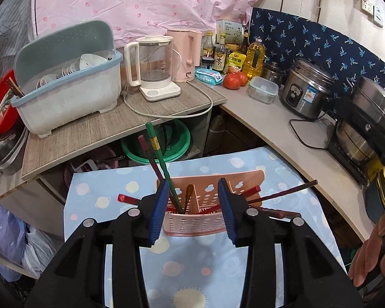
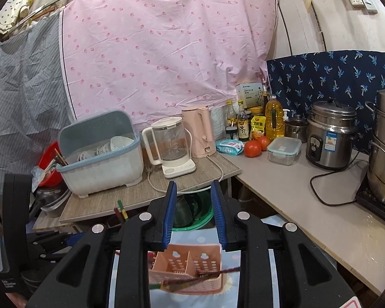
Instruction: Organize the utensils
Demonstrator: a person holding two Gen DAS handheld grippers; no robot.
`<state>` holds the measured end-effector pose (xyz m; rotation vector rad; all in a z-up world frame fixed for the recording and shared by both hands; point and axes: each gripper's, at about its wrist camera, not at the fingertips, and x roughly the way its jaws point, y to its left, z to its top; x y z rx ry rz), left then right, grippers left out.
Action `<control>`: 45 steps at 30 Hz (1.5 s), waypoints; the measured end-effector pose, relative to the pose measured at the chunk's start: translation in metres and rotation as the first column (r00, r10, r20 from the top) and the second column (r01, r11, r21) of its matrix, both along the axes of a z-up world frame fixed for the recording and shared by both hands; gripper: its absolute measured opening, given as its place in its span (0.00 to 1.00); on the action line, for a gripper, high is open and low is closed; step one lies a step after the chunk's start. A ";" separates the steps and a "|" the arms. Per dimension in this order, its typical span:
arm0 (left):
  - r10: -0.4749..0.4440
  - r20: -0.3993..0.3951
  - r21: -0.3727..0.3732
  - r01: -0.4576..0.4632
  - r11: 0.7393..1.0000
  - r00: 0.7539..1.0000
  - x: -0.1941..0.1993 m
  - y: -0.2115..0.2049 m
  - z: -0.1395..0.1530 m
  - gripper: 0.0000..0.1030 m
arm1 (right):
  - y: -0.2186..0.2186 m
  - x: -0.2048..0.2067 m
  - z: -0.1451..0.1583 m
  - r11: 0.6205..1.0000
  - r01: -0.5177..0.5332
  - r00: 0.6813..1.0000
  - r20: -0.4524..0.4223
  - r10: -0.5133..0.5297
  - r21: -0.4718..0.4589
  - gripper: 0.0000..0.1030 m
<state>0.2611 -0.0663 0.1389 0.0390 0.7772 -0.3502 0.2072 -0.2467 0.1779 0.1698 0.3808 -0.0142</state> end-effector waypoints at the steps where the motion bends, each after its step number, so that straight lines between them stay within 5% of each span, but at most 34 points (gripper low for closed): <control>1: 0.006 0.009 0.006 -0.006 1.000 1.000 -0.005 0.000 0.001 0.36 | 0.001 -0.005 -0.002 1.000 -0.004 1.000 -0.004 0.004 0.002 0.26; 27: 0.077 0.013 0.057 -0.077 0.995 0.997 -0.121 0.006 -0.027 0.42 | 0.016 -0.126 -0.066 0.998 0.008 0.944 -0.330 0.012 0.059 0.40; 33: 0.077 0.031 0.070 -0.079 0.994 0.997 -0.129 0.003 -0.028 0.55 | 0.017 -0.132 -0.071 0.999 0.014 0.935 -0.353 0.005 0.051 0.42; 45: 0.079 0.044 0.088 -0.083 0.993 0.996 -0.137 0.001 -0.031 0.72 | 0.020 -0.141 -0.071 1.000 0.021 0.937 -0.350 -0.013 0.019 0.65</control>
